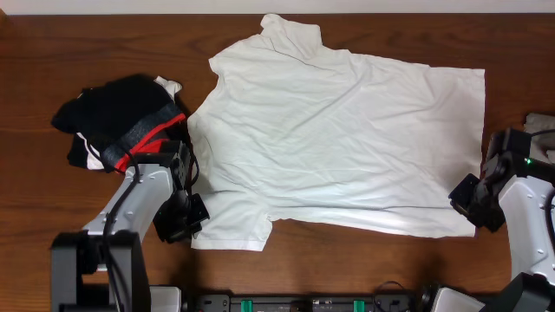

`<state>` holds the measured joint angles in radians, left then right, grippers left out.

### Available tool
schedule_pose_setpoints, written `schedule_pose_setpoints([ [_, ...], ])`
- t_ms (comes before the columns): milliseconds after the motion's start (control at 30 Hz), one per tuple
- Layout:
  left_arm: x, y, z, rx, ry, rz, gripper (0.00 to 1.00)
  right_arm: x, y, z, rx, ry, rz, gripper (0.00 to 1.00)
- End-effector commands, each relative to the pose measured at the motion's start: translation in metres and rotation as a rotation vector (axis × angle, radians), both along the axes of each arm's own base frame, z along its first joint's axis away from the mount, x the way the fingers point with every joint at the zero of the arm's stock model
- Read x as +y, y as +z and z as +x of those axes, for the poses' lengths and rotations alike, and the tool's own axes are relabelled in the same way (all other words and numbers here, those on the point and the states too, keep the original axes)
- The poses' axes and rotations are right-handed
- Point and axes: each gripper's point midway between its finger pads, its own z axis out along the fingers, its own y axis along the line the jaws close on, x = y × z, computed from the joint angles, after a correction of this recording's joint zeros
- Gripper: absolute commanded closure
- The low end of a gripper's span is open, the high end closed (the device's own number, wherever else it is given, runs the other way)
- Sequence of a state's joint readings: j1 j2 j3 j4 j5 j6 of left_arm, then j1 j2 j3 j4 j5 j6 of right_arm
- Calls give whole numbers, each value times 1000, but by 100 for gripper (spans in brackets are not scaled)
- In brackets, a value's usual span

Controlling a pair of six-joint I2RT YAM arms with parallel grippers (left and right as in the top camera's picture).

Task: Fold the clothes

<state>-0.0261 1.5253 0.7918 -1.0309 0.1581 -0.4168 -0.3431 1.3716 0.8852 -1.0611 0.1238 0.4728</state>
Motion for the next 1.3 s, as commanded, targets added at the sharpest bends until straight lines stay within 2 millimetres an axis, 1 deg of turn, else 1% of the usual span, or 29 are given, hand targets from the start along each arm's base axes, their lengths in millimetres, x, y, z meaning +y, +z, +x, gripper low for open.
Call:
schedule_pose_setpoints([
  [0, -13, 26, 21, -119, -48, -98, 90, 0, 4, 5, -30, 26, 24, 91],
  [100, -16, 48, 34, -212, -60, -112, 90, 4, 3, 4, -25, 42, 47, 92],
  [133, -16, 53, 36, -241, -62, -111, 91, 7, 3, 0, -11, 41, 59, 87],
  [200, -16, 60, 38, -277, -63, -111, 90, 12, 1, -8, 20, 41, 83, 69],
  [233, -16, 62, 38, -287, -64, -111, 89, 15, -2, -12, 29, 39, 99, 63],
  [267, -16, 64, 37, -291, -64, -111, 89, 18, -6, -15, 37, 34, 112, 61],
  [400, -16, 64, 37, -291, -64, -110, 89, 26, -33, -36, 81, -63, 125, 60],
  [500, -16, 64, 38, -298, -65, -110, 89, 31, -53, -49, 95, -124, 127, 61],
  [600, -16, 64, 39, -302, -65, -110, 89, 32, -64, -54, 91, -140, 120, 62],
  [667, -16, 64, 40, -306, -65, -110, 89, 29, -71, -53, 69, -180, 104, 62],
  [767, -16, 64, 41, -310, -65, -110, 88, 25, -76, -43, 17, -188, 88, 61],
  [867, -16, 64, 41, -310, -65, -110, 88, 17, -76, -38, -2, -187, 46, 58],
  [933, -16, 64, 41, -310, -65, -110, 88, 12, -75, -39, 0, -186, 18, 58],
  [1033, -16, 64, 41, -310, -65, -110, 88, 12, -75, -38, -1, -185, 18, 57],
  [1067, -16, 64, 41, -311, -65, -110, 88, 14, -75, -37, -6, -183, 32, 59],
  [1167, -16, 64, 42, -314, -65, -110, 88, 26, -72, -27, -40, -87, 109, 63],
  [1267, -16, 64, 42, -315, -65, -110, 88, 36, -61, -14, -103, 6, 175, 65],
])
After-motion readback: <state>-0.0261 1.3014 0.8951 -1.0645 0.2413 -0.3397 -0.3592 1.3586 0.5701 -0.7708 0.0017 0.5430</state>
